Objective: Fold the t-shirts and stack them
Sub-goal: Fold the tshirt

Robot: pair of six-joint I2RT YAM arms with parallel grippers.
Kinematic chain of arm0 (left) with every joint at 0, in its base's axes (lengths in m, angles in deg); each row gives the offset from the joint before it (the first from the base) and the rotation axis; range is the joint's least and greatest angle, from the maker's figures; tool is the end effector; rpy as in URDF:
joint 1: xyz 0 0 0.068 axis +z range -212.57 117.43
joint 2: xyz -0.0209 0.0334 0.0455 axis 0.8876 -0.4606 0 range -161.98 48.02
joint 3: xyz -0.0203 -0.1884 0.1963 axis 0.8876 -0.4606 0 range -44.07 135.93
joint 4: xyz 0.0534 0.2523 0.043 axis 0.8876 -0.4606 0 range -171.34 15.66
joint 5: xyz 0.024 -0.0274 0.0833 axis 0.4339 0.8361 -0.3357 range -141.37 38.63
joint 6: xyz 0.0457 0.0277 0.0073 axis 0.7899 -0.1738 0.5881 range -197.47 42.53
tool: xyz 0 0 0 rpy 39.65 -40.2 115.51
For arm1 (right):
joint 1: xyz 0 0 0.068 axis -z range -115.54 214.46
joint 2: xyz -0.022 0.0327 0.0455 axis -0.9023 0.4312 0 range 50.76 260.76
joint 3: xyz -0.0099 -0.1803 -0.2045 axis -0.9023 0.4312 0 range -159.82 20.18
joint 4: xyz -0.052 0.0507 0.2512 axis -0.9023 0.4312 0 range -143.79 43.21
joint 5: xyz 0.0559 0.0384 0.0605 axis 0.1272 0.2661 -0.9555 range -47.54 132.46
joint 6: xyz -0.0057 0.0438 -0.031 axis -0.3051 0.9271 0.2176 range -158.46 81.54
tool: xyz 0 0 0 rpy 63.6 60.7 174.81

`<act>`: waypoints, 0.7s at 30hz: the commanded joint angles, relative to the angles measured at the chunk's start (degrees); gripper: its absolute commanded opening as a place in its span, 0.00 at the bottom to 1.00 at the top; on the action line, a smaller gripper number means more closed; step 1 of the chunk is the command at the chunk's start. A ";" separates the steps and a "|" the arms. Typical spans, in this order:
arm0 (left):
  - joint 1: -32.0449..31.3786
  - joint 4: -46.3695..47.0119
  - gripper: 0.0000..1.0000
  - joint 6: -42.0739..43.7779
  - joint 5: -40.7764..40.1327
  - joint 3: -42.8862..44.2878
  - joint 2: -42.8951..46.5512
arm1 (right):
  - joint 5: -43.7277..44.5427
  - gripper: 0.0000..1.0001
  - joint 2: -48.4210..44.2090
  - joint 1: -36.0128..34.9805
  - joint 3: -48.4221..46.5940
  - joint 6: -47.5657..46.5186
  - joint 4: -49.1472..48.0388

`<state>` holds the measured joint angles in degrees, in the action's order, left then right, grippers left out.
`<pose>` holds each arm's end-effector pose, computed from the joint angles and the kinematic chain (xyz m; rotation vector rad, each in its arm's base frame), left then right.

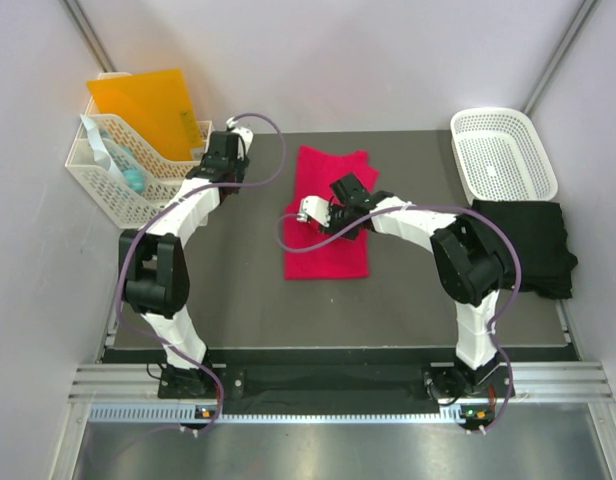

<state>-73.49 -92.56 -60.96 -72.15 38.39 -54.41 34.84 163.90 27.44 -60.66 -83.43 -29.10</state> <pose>0.4069 -0.0656 0.2777 0.3337 2.2001 0.4584 0.3344 0.2581 0.1844 -1.7146 1.8959 0.1172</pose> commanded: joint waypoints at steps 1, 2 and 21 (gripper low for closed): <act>0.28 0.55 0.60 0.36 0.74 2.10 -0.57 | 0.49 0.21 0.76 -0.69 -3.80 0.06 -2.45; 0.28 0.46 0.60 0.36 0.82 2.01 -0.66 | 0.67 0.16 0.68 -0.78 -3.97 -0.12 -2.45; 0.28 -0.59 0.60 -0.43 3.28 3.94 -3.21 | 10.51 0.08 -2.05 0.45 -3.98 -1.44 -4.99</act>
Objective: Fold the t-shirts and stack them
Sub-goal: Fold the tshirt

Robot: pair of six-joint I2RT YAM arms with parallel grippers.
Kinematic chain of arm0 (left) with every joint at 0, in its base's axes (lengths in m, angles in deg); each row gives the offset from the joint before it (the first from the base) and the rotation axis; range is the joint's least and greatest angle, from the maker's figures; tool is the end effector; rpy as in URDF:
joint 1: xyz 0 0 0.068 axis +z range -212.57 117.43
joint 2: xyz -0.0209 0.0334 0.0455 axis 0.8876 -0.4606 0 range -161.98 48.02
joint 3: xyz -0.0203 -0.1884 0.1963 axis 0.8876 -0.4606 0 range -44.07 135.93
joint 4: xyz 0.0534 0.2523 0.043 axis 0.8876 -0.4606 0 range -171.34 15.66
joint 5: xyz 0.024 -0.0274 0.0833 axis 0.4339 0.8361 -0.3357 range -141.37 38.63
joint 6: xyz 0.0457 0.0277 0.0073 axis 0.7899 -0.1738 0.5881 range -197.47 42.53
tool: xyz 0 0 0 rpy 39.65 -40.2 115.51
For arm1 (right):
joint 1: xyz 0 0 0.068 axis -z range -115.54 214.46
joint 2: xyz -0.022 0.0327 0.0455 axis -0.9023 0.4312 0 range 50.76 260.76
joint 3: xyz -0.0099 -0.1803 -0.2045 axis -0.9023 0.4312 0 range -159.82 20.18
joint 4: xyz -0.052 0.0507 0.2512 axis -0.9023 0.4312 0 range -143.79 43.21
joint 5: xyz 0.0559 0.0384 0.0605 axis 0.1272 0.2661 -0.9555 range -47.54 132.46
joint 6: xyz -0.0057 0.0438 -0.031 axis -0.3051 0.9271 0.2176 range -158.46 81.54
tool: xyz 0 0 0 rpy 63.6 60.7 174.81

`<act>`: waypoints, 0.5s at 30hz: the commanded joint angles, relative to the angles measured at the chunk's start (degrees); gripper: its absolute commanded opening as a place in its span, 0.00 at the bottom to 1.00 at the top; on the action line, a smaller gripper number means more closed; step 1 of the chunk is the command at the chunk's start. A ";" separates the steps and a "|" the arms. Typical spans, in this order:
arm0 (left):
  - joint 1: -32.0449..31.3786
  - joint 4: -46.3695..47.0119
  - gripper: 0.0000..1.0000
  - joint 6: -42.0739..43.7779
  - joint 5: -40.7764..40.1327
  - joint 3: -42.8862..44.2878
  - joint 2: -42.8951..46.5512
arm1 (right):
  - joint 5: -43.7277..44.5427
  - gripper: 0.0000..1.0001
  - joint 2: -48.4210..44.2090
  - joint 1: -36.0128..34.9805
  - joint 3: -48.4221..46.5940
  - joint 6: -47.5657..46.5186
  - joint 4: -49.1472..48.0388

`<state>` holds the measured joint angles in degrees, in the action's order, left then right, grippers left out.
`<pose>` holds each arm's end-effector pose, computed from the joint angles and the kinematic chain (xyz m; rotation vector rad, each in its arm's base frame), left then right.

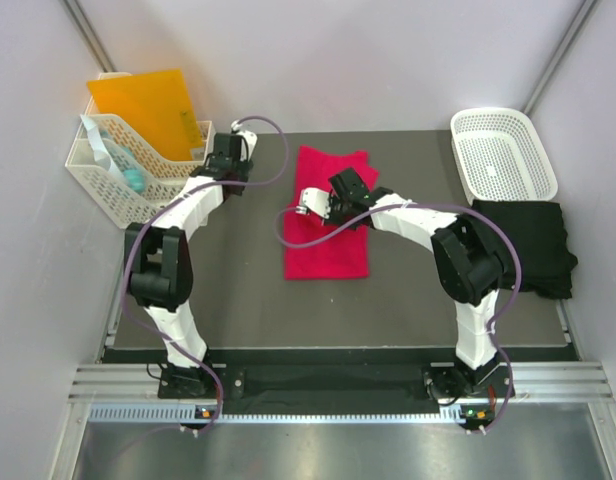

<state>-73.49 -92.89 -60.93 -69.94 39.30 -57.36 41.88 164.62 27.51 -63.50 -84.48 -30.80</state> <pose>0.4160 -0.0686 0.2618 0.3715 2.2385 0.4205 0.3469 0.2614 0.1959 -1.6589 1.8696 -0.0533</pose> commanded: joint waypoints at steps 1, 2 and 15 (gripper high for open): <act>0.28 -0.35 0.60 -0.45 1.25 3.55 -0.52 | 4.70 0.08 -2.77 0.73 -1.05 -0.39 -4.17; 0.28 -0.44 0.60 -0.54 1.34 3.81 -0.70 | 5.41 0.07 -2.77 0.83 -0.79 -0.39 -4.61; 0.19 -2.37 0.60 -0.45 2.66 6.71 -2.55 | 12.27 0.06 -0.22 3.46 -1.92 -0.30 -8.83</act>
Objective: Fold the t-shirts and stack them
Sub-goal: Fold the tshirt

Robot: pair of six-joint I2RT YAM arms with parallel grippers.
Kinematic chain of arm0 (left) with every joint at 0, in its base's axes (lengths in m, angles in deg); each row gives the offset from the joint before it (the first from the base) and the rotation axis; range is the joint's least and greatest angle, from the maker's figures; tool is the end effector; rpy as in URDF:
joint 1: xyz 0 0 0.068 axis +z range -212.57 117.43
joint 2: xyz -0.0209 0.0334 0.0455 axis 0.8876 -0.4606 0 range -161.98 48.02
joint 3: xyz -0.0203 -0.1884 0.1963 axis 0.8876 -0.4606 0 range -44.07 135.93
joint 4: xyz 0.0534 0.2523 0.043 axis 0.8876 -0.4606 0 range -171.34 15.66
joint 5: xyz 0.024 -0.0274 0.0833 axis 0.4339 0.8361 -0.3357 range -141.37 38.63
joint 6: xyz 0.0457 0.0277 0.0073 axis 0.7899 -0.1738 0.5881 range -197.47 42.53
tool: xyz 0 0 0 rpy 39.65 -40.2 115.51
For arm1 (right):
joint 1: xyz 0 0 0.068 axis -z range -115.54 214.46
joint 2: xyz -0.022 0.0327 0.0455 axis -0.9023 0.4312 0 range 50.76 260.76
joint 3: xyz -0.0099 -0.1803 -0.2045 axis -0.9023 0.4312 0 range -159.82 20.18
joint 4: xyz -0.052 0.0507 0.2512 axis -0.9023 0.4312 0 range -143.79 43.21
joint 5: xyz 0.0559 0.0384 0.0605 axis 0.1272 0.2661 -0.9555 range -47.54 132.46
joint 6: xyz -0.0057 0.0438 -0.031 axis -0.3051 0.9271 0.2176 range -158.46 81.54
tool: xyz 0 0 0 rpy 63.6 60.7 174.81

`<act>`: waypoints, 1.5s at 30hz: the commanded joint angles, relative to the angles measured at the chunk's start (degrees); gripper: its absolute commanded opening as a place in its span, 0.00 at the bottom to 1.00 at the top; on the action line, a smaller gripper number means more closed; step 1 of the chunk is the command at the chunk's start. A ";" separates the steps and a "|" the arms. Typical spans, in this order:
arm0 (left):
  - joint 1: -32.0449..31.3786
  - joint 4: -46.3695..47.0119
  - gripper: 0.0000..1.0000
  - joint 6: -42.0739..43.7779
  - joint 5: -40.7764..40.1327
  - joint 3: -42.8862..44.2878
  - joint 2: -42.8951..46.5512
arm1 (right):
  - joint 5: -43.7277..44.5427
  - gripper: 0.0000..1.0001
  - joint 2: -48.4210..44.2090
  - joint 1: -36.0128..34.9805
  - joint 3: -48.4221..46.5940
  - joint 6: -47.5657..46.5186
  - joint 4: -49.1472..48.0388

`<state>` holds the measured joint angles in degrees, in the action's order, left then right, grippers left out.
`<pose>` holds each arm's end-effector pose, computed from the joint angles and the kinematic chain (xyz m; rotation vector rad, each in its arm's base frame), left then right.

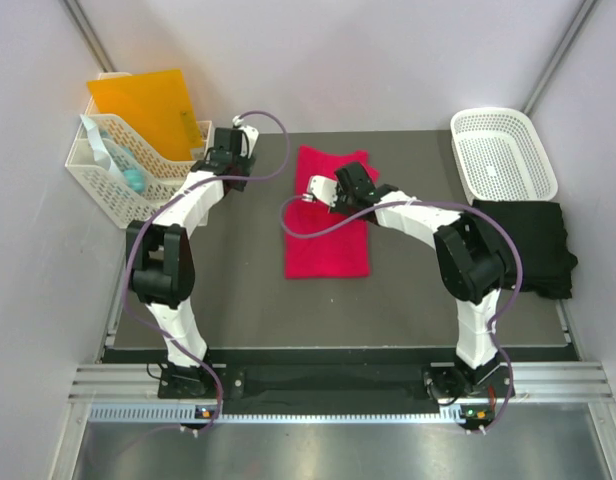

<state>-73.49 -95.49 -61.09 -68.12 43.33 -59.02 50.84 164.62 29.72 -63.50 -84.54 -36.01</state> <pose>0.4243 -0.0713 0.2694 0.3870 2.2423 0.3834 0.3660 0.2475 0.2025 -1.5120 1.8808 -0.2675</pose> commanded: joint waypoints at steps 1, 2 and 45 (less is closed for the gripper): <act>0.19 0.05 0.60 -0.30 0.85 3.13 -1.23 | 3.48 0.06 0.13 1.52 -2.10 -0.23 -3.72; 0.19 -0.03 0.60 -0.21 0.93 3.22 -1.32 | 3.74 0.06 0.30 1.69 -2.36 -0.23 -3.81; -0.77 -8.91 0.83 1.28 46.37 10.69 -9.50 | -35.09 0.00 0.39 21.47 -15.02 13.30 28.62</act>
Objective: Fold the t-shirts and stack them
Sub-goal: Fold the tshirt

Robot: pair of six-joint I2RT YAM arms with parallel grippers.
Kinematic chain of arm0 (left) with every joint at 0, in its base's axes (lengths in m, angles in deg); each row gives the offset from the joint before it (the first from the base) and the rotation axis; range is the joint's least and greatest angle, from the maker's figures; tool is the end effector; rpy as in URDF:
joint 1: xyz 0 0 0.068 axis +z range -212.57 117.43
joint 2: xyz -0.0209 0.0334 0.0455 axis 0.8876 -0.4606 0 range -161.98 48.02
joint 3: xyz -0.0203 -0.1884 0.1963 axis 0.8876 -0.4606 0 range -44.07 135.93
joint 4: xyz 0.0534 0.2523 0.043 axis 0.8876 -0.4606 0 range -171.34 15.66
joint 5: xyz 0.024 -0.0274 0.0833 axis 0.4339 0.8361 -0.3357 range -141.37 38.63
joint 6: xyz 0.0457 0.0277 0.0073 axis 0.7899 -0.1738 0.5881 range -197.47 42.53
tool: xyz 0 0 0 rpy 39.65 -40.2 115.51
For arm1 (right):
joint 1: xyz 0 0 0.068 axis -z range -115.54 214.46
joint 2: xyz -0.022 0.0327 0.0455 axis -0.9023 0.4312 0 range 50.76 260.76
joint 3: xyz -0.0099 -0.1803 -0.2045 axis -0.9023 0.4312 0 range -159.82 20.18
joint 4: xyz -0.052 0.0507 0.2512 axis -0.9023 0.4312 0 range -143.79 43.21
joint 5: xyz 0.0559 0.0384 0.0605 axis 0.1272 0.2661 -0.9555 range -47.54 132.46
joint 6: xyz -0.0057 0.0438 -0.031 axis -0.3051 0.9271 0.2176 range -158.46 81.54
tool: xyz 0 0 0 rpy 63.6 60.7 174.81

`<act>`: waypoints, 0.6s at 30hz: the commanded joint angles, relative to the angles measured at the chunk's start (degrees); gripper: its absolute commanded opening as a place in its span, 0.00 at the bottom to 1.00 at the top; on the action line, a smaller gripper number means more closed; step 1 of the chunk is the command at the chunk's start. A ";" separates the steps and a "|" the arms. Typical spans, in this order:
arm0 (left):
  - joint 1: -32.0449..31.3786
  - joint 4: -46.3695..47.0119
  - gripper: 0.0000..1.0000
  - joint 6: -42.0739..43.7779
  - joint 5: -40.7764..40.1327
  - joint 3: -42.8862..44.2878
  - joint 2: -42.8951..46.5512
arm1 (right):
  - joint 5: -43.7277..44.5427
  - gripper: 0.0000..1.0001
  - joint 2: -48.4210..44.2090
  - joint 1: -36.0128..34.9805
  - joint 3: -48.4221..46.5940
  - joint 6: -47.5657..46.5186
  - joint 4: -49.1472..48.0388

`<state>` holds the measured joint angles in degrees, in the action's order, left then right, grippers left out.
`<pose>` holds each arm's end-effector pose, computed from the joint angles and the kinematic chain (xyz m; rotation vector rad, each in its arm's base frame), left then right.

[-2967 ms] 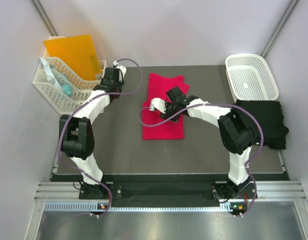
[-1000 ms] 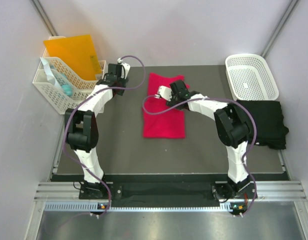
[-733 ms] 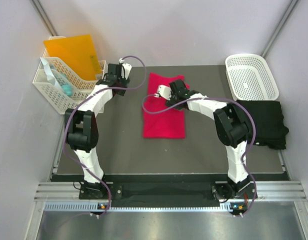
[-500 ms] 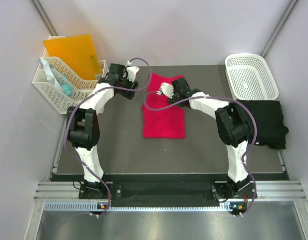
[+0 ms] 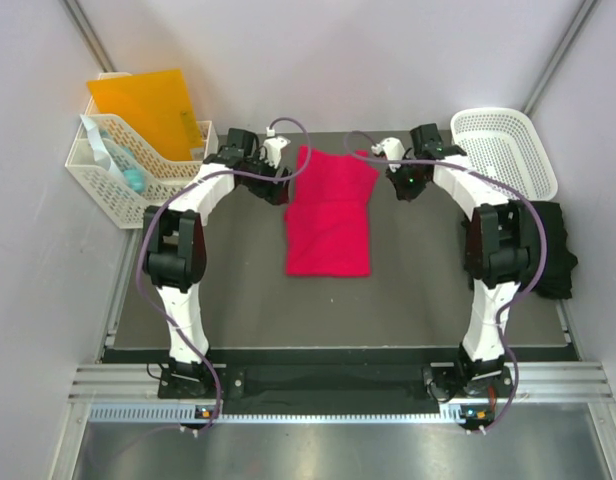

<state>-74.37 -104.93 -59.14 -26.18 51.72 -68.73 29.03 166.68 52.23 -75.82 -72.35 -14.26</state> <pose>0.4424 -0.1078 0.2344 0.8067 2.2759 -0.4892 0.4296 0.1016 0.2303 -1.0832 2.3333 0.1653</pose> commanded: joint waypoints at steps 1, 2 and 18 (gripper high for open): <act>0.10 0.62 0.84 -0.84 4.60 2.47 0.29 | -15.90 0.00 -1.31 -0.96 -3.56 0.58 7.75; 0.10 0.44 0.86 -0.75 5.04 2.47 0.21 | -16.97 0.00 -0.79 -1.04 -4.10 0.32 8.71; 0.45 -2.98 0.99 0.30 21.11 1.33 0.65 | -35.68 0.00 13.97 -1.13 -16.92 4.62 14.00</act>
<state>-74.26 -106.04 -59.93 -13.94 52.79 -68.77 2.25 177.85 51.11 -87.74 -68.85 -2.02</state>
